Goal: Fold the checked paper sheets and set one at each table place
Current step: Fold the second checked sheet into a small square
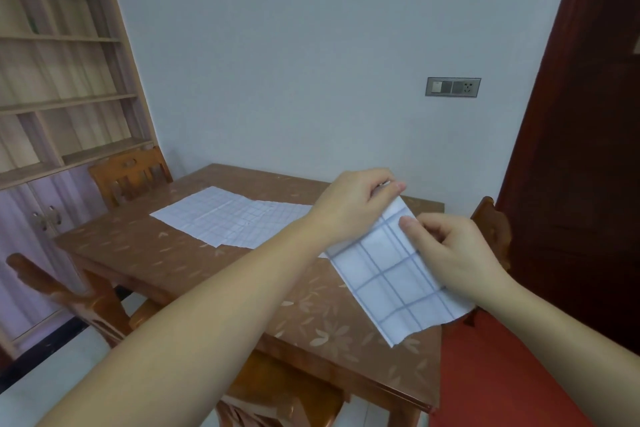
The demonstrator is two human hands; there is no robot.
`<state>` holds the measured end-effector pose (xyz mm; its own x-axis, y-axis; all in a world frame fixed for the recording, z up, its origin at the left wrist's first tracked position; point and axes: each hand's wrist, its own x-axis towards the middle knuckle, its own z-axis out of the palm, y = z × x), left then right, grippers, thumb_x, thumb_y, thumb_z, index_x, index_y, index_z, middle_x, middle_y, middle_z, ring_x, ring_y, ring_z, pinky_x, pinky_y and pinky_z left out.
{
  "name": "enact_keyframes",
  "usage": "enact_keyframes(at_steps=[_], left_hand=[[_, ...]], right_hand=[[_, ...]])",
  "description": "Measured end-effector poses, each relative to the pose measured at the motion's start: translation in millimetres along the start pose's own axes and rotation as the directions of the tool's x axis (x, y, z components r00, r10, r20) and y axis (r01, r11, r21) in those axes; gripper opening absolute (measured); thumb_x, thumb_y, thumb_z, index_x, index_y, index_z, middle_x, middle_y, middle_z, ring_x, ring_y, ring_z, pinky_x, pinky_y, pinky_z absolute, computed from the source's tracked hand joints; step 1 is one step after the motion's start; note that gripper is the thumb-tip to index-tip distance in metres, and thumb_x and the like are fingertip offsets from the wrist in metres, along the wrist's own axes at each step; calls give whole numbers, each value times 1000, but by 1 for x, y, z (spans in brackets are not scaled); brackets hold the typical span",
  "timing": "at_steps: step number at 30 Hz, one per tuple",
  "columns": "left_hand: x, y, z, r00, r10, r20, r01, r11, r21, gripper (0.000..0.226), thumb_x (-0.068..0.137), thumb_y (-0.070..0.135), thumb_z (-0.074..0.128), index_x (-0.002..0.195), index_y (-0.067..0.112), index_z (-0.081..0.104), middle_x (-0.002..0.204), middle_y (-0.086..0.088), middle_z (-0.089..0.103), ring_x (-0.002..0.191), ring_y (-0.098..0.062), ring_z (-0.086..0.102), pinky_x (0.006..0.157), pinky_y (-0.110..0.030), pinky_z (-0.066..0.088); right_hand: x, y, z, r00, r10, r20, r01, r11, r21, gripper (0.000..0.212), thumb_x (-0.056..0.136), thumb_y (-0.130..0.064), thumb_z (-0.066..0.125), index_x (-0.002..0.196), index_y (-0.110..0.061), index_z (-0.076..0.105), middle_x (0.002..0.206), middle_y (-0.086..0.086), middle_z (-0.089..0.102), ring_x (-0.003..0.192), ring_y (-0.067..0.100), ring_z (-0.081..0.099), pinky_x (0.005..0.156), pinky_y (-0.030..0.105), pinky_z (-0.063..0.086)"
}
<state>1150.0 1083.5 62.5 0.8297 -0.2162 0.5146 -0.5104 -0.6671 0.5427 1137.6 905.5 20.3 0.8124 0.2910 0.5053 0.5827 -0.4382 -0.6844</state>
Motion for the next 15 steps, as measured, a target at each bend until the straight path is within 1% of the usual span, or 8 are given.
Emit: enact_keyframes(at_steps=[2, 3, 5, 7, 9, 11, 13, 15], left_hand=[[0, -4, -5, 999, 1, -34, -2, 999, -34, 29, 99, 32, 54, 70, 29, 57, 55, 8, 47, 55, -4, 43, 55, -20, 33], [-1, -5, -8, 999, 0, -34, -1, 999, -33, 29, 99, 33, 54, 70, 32, 57, 56, 7, 48, 55, -5, 43, 55, -19, 33], [-1, -8, -11, 1000, 3, -23, -3, 1000, -10, 24, 98, 34, 54, 75, 31, 61, 58, 6, 51, 54, -5, 44, 54, -18, 33], [-1, -8, -12, 1000, 0, -25, 0, 1000, -9, 23, 98, 34, 55, 78, 29, 63, 56, 7, 49, 53, -5, 44, 53, -17, 32], [-1, -9, -13, 999, -13, -30, 13, 1000, -19, 23, 97, 34, 56, 77, 28, 65, 53, 9, 47, 51, -5, 43, 52, -17, 32], [-2, -9, -16, 999, -34, -38, 33, 999, -33, 23, 95, 36, 59, 75, 27, 66, 50, 10, 47, 48, -5, 41, 50, -16, 31], [-2, -13, -18, 993, -97, -70, 90, 991, -103, 26, 92, 37, 65, 71, 22, 68, 50, 9, 47, 47, -4, 39, 50, -17, 32], [-3, -21, -14, 958, -227, -173, 181, 952, -245, 31, 90, 34, 68, 64, 19, 66, 51, 7, 47, 48, -6, 39, 51, -20, 33]], right_hand=[[-7, 5, 0, 999, 39, 32, -39, 999, -2, 52, 96, -36, 53, 57, -3, 44, 49, 4, 37, 47, 11, 36, 48, 24, 27], [-8, 8, 0, 998, 53, 41, -53, 999, -7, 53, 96, -36, 53, 56, -3, 41, 49, 1, 35, 46, 11, 34, 47, 23, 26], [-9, 7, -1, 995, 75, 59, -75, 997, -18, 54, 96, -37, 54, 57, 0, 44, 49, 3, 36, 46, 13, 35, 47, 22, 26], [-8, 3, -3, 990, 96, 98, -98, 995, 11, 50, 95, -36, 56, 59, -1, 54, 50, 7, 48, 46, 17, 44, 47, 22, 32], [-7, -4, -8, 981, 125, 151, -135, 989, 62, 39, 94, -32, 60, 66, -6, 68, 61, 7, 66, 54, 20, 60, 51, 24, 42], [-6, -15, -13, 973, 139, 185, -161, 981, 110, 31, 94, -27, 61, 72, -8, 73, 66, 3, 72, 58, 12, 66, 54, 21, 47], [-3, -22, -18, 969, 129, 210, -158, 979, 125, 32, 94, -25, 60, 73, -6, 74, 65, 5, 72, 56, 10, 65, 52, 19, 46], [-1, -26, -23, 968, 116, 224, -143, 984, 106, 36, 94, -28, 60, 73, -2, 72, 60, 10, 67, 53, 13, 59, 52, 22, 43]])
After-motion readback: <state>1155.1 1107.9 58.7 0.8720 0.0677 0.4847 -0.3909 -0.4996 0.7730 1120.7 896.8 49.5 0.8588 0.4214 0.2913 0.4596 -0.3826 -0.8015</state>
